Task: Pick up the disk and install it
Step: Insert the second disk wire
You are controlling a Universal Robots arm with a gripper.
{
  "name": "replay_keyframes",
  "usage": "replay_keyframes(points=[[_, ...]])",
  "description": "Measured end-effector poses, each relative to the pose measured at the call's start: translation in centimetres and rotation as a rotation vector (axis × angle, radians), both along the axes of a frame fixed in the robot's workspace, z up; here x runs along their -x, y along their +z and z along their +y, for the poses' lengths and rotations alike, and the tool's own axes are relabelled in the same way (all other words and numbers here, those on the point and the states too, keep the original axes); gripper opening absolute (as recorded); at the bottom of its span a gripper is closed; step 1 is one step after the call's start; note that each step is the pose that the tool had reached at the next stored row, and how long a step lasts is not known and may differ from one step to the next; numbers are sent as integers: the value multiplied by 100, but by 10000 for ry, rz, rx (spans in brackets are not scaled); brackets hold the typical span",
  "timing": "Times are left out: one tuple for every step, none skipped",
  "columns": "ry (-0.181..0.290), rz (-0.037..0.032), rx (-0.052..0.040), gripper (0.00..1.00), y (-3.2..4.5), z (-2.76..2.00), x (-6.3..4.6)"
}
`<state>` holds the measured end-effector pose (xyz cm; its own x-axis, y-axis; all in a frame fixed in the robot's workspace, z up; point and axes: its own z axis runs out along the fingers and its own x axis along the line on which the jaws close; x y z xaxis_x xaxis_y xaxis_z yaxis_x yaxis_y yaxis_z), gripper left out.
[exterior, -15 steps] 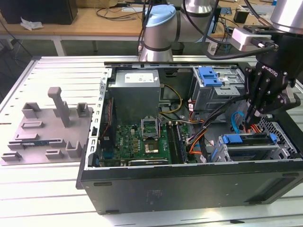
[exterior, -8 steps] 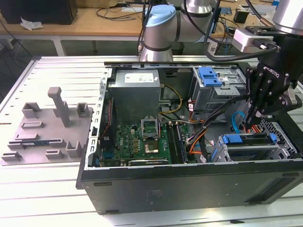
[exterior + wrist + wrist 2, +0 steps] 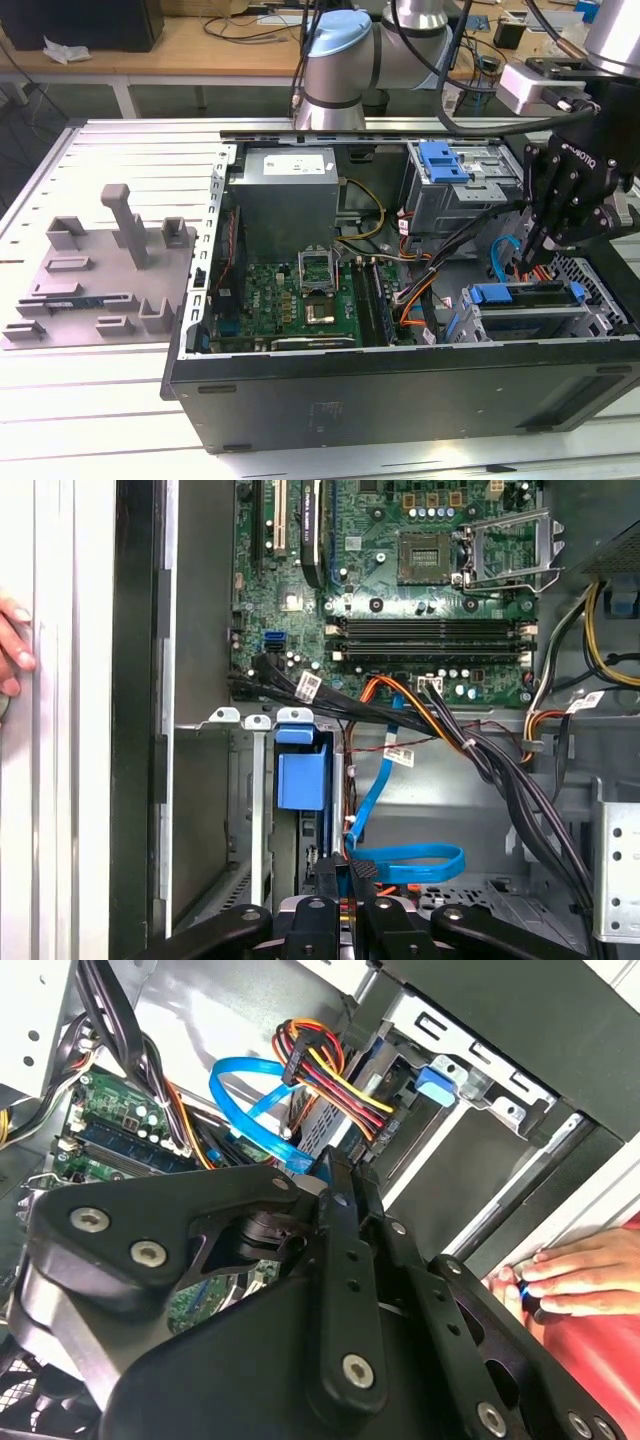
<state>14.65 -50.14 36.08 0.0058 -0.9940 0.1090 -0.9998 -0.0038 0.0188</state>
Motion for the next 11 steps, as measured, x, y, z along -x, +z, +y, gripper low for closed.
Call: replay_keyframes(points=[[-1, -1, -35, 16, 0, -8, -2], [0, -1, -64, 16, 0, -16, -5], [0, -2, -106, 16, 0, -26, -8], [0, -2, -134, 16, 0, -34, -10], [-1, -3, -172, 16, 0, -45, -13], [0, -3, -196, 16, 0, -52, -15], [-1, -3, -229, 16, 0, -64, -17], [-1, -4, -250, 16, 0, -72, -18], [-1, -5, -278, 16, 0, -84, -20], [0, -6, -297, 16, 0, -93, -21], [0, -9, -322, 16, 0, -105, -21]])
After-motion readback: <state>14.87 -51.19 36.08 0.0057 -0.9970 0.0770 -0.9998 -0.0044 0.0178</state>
